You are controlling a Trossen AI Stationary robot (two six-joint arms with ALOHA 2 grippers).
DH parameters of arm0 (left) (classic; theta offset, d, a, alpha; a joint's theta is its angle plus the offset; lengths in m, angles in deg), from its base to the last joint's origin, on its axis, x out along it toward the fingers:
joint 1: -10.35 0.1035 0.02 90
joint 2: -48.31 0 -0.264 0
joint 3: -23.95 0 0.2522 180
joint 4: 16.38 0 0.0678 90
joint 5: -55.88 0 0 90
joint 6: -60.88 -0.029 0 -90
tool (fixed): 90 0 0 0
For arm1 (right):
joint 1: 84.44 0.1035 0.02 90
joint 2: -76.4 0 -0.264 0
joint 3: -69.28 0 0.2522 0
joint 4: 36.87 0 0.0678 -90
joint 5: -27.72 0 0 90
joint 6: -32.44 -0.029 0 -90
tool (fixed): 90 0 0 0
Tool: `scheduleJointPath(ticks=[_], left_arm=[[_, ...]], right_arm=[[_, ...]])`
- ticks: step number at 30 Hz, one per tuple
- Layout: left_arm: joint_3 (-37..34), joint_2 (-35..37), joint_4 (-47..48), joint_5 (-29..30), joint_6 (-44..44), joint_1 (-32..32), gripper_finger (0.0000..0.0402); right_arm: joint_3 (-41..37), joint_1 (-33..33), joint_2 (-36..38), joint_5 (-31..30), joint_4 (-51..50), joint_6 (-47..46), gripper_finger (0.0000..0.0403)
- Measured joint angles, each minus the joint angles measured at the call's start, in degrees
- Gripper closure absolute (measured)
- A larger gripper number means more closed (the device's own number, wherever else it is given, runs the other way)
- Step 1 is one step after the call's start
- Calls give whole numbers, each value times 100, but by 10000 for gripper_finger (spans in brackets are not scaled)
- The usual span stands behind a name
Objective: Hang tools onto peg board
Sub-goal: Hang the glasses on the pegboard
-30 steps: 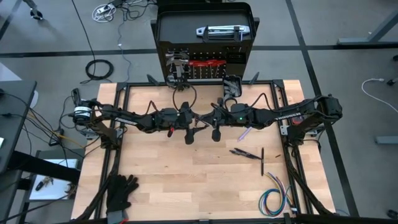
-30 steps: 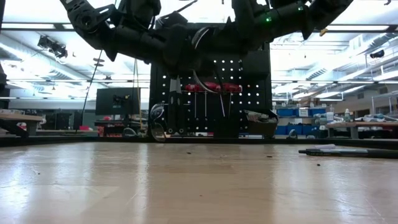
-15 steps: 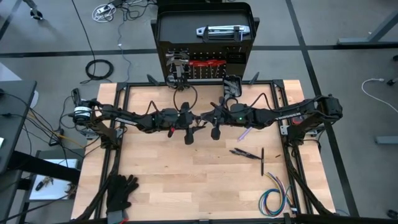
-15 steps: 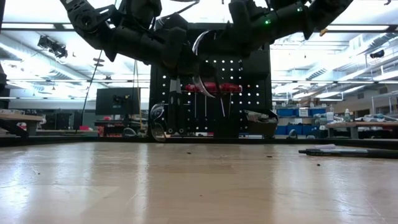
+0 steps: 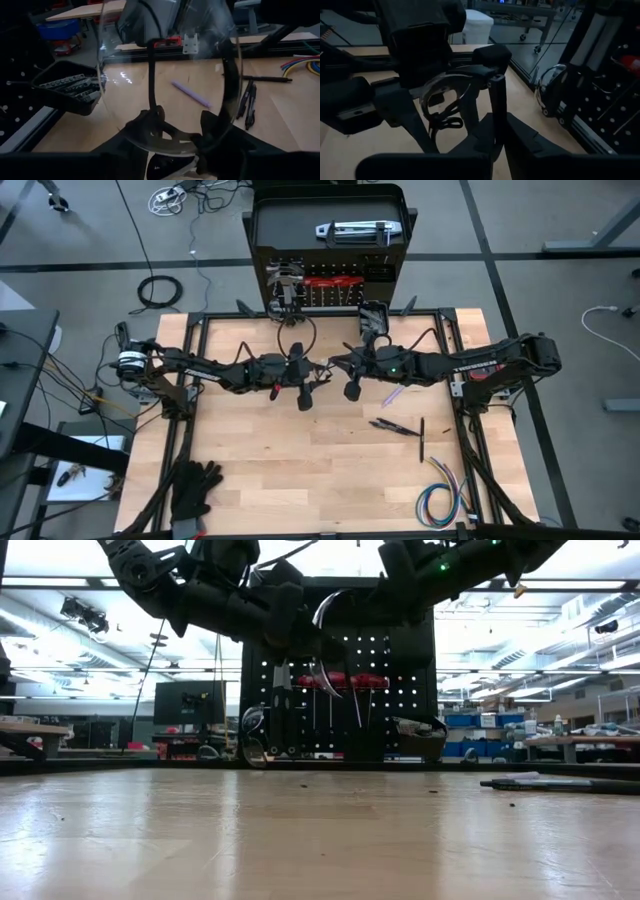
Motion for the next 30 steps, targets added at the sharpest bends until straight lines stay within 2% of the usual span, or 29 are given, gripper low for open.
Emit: scheduleJointPath(ticks=[6, 12, 16, 25, 30], left_arm=[[-22, -9, 94, 88, 17, 2, 232], [-24, -9, 78, 103, 17, 2, 232], [-24, -9, 68, 103, 16, 2, 232], [-24, -9, 64, 100, 17, 0, 233], [-26, 67, 378, 649, 238, 6, 235]], right_arm=[[2, 0, 17, -472, -97, -42, 339], [4, 4, 15, -872, -253, -15, 346], [4, 23, 13, -898, -284, 5, 351], [9, 268, 10, -1323, -393, 632, 348], [13, 358, 14, -1306, -360, 555, 341]])
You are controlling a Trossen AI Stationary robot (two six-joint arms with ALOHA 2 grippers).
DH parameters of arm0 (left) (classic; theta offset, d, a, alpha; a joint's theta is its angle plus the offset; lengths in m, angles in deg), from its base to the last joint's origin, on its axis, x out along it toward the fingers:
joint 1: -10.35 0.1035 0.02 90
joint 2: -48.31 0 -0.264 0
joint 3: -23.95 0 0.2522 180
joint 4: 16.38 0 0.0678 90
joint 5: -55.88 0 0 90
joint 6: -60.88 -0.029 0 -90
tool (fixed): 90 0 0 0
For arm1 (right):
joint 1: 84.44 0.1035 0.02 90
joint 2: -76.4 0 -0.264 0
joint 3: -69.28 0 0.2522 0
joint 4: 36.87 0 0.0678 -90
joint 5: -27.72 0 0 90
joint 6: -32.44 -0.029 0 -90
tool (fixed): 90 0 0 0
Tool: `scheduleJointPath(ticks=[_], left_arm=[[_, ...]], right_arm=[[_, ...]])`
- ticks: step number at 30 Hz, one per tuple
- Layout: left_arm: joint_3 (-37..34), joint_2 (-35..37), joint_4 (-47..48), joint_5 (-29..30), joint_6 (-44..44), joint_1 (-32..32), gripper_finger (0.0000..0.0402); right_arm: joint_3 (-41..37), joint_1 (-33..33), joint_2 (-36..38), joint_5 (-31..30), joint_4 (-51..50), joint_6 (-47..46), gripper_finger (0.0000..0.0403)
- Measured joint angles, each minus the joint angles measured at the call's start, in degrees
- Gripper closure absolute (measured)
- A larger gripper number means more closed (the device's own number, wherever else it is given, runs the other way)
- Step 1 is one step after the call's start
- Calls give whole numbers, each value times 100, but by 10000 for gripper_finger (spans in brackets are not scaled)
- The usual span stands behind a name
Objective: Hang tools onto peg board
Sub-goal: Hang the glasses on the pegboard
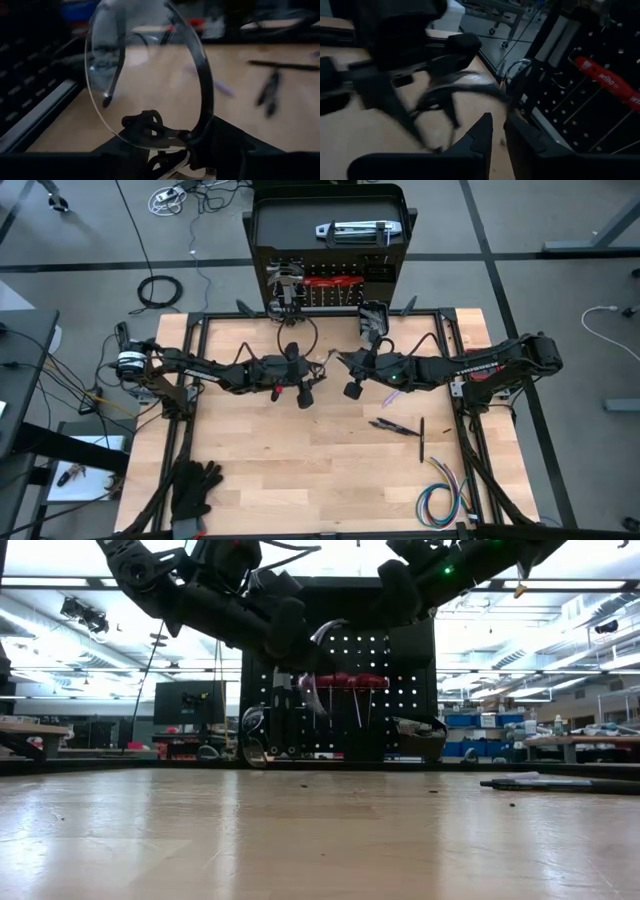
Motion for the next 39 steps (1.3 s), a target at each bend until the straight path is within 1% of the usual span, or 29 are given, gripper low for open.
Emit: scheduleJointPath(ticks=[3, 8, 11, 15, 18, 21, 22, 24, 27, 31, 34, 36, 39], left_arm=[[2, 174, 288, 248, 174, 103, 236], [2, 647, 1080, 265, 230, 307, 236], [2, 1016, 1778, 267, 232, 399, 236], [-134, 1576, 2673, 346, 212, 480, 236], [-520, 2155, 3006, 510, 223, 594, 236], [-963, 2812, 2937, 637, 368, 792, 237], [-1085, 3026, 2867, 646, 415, 872, 237], [-1314, 3407, 2794, 646, 485, 1058, 237], [-1493, 3772, 2672, 645, 490, 1363, 237], [-1517, 3844, 2637, 548, 384, 1770, 237], [-1517, 3724, 2373, 53, 524, 1998, 237], [-1517, 3592, 2206, -202, 616, 2023, 237], [-1515, 3322, 1878, -383, 717, 1969, 237]], right_arm=[[0, 1, 14, 67, -21, -171, 329], [0, 3, 87, 93, -199, -270, 299], [0, 13, 141, 117, -311, -561, 286], [0, 147, 111, 699, -876, -1328, 279], [-11, 353, 72, 797, -1356, -1762, 280], [-60, 605, 18, 573, -1244, -1958, 280], [-86, 663, -21, 505, -1029, -1939, 279], [-168, 762, -76, 424, -588, -1769, 279], [-295, 802, -113, 416, -88, -1489, 279], [-417, 733, -109, 412, 145, -1412, 280], [-417, 685, -109, 412, 143, -1414, 278], [-417, 662, -109, 412, 131, -1409, 277], [-417, 641, -109, 412, 121, -1397, 278]])
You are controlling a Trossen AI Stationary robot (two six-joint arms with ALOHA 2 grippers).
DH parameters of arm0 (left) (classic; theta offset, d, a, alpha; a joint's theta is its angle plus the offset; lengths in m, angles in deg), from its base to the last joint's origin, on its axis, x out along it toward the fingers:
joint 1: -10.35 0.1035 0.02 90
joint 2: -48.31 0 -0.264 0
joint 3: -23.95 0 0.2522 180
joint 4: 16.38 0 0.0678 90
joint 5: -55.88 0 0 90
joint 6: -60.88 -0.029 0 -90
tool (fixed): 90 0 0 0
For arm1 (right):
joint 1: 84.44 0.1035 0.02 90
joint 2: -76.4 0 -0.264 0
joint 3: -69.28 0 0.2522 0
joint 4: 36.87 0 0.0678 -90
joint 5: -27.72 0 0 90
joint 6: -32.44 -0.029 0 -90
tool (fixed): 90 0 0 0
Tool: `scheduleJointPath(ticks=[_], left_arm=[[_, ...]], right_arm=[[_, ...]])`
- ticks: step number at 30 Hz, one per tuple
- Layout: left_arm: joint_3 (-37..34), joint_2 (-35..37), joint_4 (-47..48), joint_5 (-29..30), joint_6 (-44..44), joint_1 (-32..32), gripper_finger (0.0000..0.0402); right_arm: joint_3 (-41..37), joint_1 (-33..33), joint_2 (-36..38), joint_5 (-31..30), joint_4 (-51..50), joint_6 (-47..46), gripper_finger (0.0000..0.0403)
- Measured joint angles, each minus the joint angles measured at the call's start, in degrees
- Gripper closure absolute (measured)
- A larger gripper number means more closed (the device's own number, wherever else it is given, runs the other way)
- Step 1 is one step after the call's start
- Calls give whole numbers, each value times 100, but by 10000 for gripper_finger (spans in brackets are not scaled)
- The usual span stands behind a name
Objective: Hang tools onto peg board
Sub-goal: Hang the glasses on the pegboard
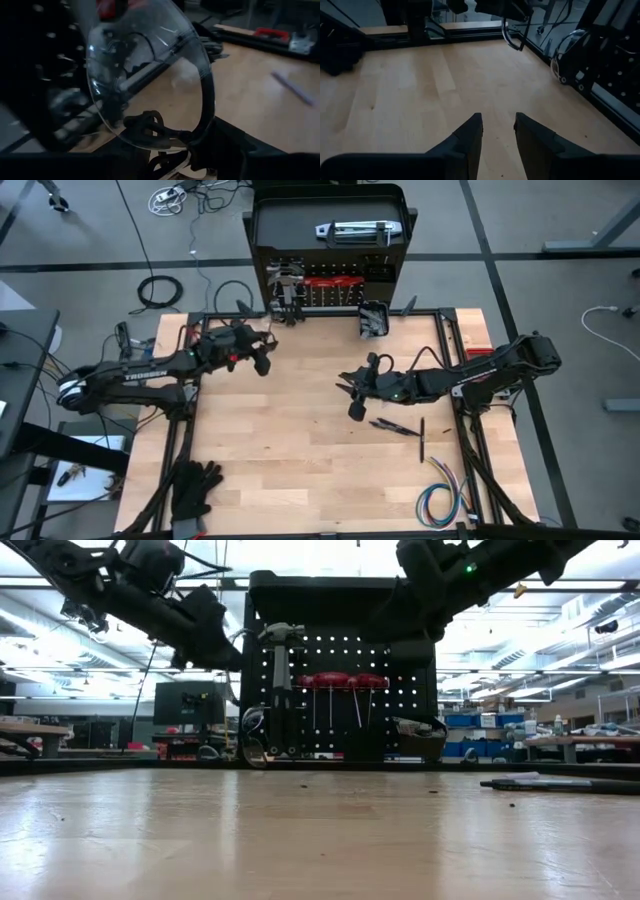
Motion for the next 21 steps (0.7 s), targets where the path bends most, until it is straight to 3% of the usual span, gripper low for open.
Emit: scheduleJointPath(ticks=[6, 14, 21], left_arm=[[0, -938, -1343, 28, 477, -418, 237], [20, -2675, -4243, 1409, 731, -827, 237], [665, -3923, -4740, 1945, 839, -827, 237]], right_arm=[[-2, -38, 0, 0, -116, 0, 277], [-2, -42, 93, -2, -186, 105, 277], [-2, -233, 658, -4, -505, 583, 277]])
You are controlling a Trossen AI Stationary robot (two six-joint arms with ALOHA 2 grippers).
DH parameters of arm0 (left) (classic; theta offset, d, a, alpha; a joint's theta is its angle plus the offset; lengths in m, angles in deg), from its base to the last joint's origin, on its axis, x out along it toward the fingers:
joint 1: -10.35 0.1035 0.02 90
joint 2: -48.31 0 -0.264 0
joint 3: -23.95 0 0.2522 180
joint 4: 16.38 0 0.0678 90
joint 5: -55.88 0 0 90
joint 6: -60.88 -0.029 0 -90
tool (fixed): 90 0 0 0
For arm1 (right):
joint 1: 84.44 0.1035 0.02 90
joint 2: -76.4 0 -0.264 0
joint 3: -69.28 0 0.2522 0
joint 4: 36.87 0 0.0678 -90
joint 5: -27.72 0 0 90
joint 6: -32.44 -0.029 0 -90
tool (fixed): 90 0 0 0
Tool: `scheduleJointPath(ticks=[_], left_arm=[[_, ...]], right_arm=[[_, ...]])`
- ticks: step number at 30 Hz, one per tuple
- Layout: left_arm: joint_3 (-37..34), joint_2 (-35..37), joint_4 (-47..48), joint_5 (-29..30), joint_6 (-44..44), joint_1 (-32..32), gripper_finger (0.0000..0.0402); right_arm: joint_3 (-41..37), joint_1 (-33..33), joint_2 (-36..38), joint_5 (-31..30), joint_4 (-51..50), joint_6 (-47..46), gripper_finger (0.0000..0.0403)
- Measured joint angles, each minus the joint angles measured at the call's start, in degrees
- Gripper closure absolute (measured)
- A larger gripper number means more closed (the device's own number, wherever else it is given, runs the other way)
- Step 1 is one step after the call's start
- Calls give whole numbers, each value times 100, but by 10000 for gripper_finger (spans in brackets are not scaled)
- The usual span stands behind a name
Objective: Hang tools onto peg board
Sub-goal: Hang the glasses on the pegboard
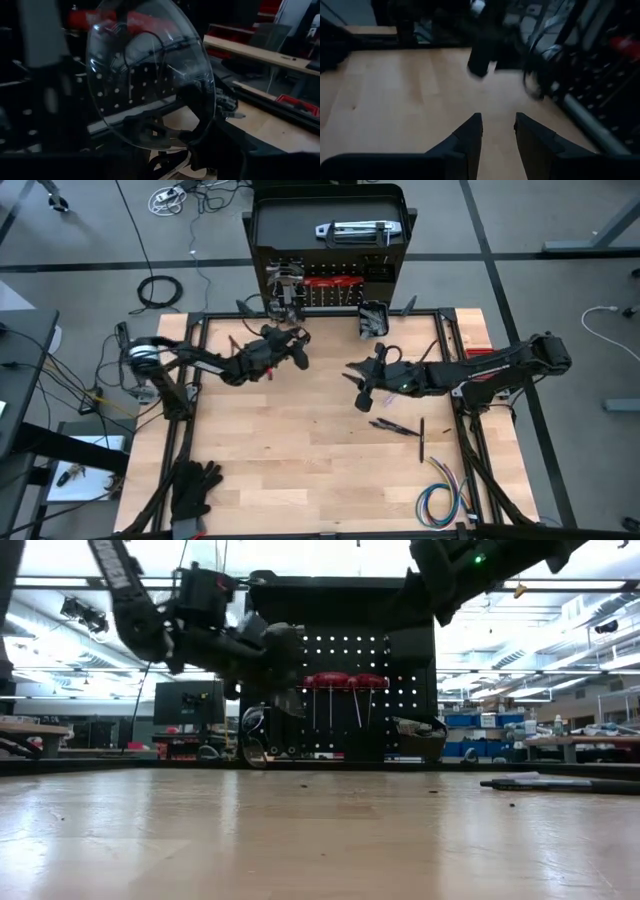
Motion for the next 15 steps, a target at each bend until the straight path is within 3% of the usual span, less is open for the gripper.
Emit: scheduleJointPath(ticks=[8, 15], left_arm=[[399, -863, -1485, 126, -797, 2, 237], [544, -1114, -1705, 513, -1220, 59, 237]], right_arm=[[-2, -256, 736, 1, -958, 217, 278], [-434, -325, 951, 215, -499, 617, 276]])
